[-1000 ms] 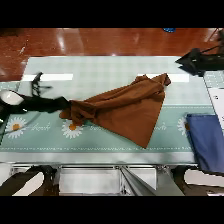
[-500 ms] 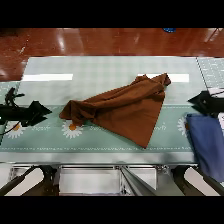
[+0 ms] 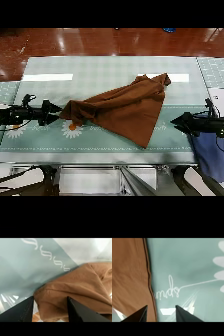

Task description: Fold the shirts.

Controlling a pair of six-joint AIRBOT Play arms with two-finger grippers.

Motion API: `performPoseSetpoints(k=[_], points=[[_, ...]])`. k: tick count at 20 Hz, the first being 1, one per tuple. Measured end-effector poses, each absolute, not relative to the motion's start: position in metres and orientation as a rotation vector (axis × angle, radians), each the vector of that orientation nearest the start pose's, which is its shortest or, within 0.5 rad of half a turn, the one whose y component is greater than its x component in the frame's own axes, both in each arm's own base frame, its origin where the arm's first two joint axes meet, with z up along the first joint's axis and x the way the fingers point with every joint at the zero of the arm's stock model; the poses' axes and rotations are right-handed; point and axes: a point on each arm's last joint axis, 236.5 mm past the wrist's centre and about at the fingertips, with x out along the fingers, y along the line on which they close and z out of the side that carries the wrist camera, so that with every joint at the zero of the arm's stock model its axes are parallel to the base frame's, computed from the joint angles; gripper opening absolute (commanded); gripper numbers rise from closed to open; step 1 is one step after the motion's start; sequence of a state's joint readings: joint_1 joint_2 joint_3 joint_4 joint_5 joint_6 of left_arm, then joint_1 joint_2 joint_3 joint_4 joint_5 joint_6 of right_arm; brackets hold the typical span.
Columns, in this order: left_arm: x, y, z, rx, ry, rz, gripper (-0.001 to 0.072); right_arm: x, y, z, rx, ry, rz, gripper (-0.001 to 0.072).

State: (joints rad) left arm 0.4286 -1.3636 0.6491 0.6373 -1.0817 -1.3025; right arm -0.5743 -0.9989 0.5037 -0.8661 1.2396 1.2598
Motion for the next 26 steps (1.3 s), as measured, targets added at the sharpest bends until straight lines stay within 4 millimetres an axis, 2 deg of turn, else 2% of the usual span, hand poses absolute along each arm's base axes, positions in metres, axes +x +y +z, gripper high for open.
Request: performPoseSetpoints(k=[1,2,3,6,9,13,16,17,18,19,20,22,24,25,26], points=[[0.318,-0.048,-0.093,-1.137,1.353,-0.112,0.0394,0.236,0.021,-0.061,0.911,1.354,0.102,0.0405],[0.320,-0.056,-0.095,-1.117,1.367,-0.137,0.0078,0.229,0.026,-0.064,0.901,1.386,0.111,0.0405],[0.321,-0.063,-0.097,-1.092,1.383,-0.161,0.0018,0.221,0.035,-0.068,0.884,1.423,0.127,0.0405],[0.330,-0.083,-0.096,-1.025,1.401,-0.240,0.0018,0.197,0.061,-0.079,0.817,1.544,0.178,0.0405],[0.338,-0.094,-0.089,-0.984,1.401,-0.294,0.0018,0.179,0.084,-0.085,0.748,1.637,0.222,0.0405],[0.343,-0.100,-0.083,-0.962,1.397,-0.326,0.0018,0.171,0.114,-0.096,0.693,1.706,0.254,0.0405],[0.344,-0.102,-0.082,-0.957,1.397,-0.334,0.0018,0.173,0.149,-0.103,0.733,1.730,0.304,0.0405],[0.344,-0.102,-0.082,-0.956,1.396,-0.336,0.0019,0.177,0.162,-0.105,0.757,1.725,0.319,0.0386],[0.344,-0.102,-0.082,-0.955,1.396,-0.337,0.0018,0.182,0.174,-0.107,0.773,1.713,0.332,0.0262],[0.344,-0.102,-0.081,-0.954,1.397,-0.339,0.0019,0.190,0.183,-0.110,0.774,1.692,0.343,0.0055],[0.344,-0.102,-0.081,-0.954,1.396,-0.340,0.0018,0.199,0.191,-0.112,0.767,1.663,0.359,0.0024],[0.348,-0.102,-0.077,-0.948,1.386,-0.345,0.0018,0.225,0.205,-0.103,0.739,1.582,0.425,0.0024],[0.359,-0.101,-0.062,-0.929,1.352,-0.371,0.0018,0.255,0.222,-0.070,0.728,1.499,0.531,0.0023],[0.369,-0.100,-0.049,-0.914,1.318,-0.391,0.0018,0.273,0.227,-0.049,0.704,1.446,0.579,0.0023],[0.381,-0.100,-0.028,-0.905,1.270,-0.421,0.0018,0.297,0.230,-0.018,0.675,1.363,0.626,0.0023]])
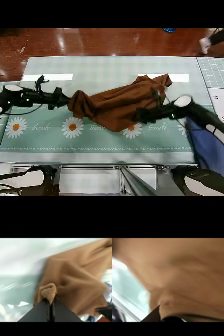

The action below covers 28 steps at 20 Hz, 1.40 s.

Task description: Fold the shirts.

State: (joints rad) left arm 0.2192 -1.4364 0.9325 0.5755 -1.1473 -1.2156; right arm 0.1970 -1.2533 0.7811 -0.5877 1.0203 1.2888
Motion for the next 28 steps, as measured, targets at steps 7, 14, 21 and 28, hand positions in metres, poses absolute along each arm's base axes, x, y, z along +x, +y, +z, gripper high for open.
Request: performPoseSetpoints(k=[7,14,21,28], points=[[0.441,-0.106,0.243,-0.711,0.658,-0.676,0.0018,0.393,0.170,0.286,0.323,0.659,0.632,0.0023],[0.334,-0.095,0.454,-0.348,0.196,-0.646,0.0018,0.272,0.095,0.487,0.062,0.161,0.401,0.0024],[0.210,-0.085,0.496,-0.039,0.041,-0.341,0.0018,0.179,0.051,0.498,0.000,0.117,0.225,0.0024],[0.208,-0.062,0.458,-0.034,0.154,-0.242,0.0018,0.215,0.038,0.396,0.018,0.453,0.162,0.0024]])
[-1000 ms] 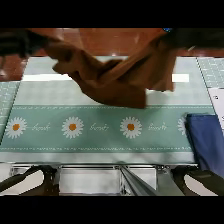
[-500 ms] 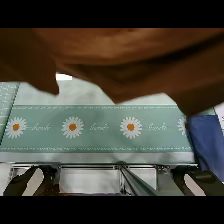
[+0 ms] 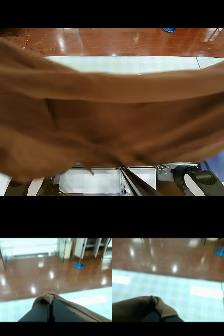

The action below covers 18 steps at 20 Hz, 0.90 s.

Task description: Fold the shirts.

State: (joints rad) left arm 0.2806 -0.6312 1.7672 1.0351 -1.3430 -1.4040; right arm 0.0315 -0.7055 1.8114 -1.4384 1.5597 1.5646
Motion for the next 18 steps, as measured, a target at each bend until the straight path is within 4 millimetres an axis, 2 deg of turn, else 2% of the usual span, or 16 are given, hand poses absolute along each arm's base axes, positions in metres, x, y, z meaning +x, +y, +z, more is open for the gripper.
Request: performPoseSetpoints(k=[2,6,11,13,15,16,17,18], points=[[0.242,-0.051,0.416,-0.083,0.283,-0.235,0.0018,0.245,0.042,0.355,0.040,0.547,0.171,0.0024],[0.327,-0.030,0.304,-0.212,0.563,-0.230,0.0018,0.317,0.054,0.256,0.118,0.728,0.184,0.0024],[0.438,-0.024,0.175,-0.330,0.765,-0.225,0.0018,0.421,0.062,0.137,0.274,0.898,0.169,0.0024],[0.478,-0.027,0.128,-0.352,0.822,-0.217,0.0018,0.462,0.061,0.101,0.371,0.925,0.161,0.0024],[0.515,-0.032,0.092,-0.360,0.851,-0.217,0.0019,0.498,0.060,0.076,0.451,0.938,0.163,0.0024],[0.529,-0.036,0.075,-0.361,0.872,-0.222,0.0047,0.515,0.059,0.067,0.489,0.938,0.166,0.0120],[0.541,-0.041,0.062,-0.361,0.886,-0.228,0.0252,0.529,0.059,0.060,0.521,0.940,0.168,0.0368],[0.555,-0.045,0.052,-0.363,0.883,-0.232,0.0508,0.543,0.057,0.056,0.555,0.930,0.170,0.0411]])
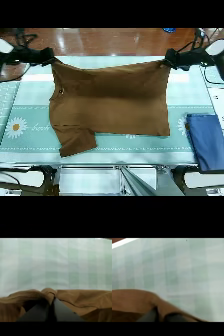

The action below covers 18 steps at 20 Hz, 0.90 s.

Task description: Fold the shirts.

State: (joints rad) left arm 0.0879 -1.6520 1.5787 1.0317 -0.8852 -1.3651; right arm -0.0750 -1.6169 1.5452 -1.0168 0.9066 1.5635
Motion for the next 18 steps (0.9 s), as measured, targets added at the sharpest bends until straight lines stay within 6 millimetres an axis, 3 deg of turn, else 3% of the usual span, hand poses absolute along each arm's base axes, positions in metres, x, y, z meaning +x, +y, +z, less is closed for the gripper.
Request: performPoseSetpoints(k=[3,5,7,9,11,14,18], points=[[0.573,-0.046,0.038,-0.329,0.911,-0.242,0.0504,0.566,0.041,0.060,0.609,0.906,0.165,0.0410],[0.570,-0.016,0.036,-0.278,0.962,-0.189,0.0505,0.561,0.011,0.070,0.608,0.925,0.142,0.0406],[0.548,0.027,0.028,-0.281,1.066,-0.115,0.0504,0.535,-0.031,0.070,0.571,1.008,0.090,0.0406],[0.504,0.060,0.007,-0.372,1.221,-0.060,0.0505,0.489,-0.066,0.056,0.533,1.145,0.017,0.0406],[0.448,0.067,-0.015,-0.523,1.367,-0.060,0.0505,0.439,-0.079,0.038,0.548,1.250,-0.038,0.0406],[0.362,0.048,-0.038,-0.708,1.492,-0.093,0.0505,0.377,-0.048,0.005,0.618,1.304,0.000,0.0406],[0.284,0.030,-0.068,-0.857,1.515,-0.031,0.0505,0.319,0.010,-0.026,0.746,1.258,0.090,0.0406]])
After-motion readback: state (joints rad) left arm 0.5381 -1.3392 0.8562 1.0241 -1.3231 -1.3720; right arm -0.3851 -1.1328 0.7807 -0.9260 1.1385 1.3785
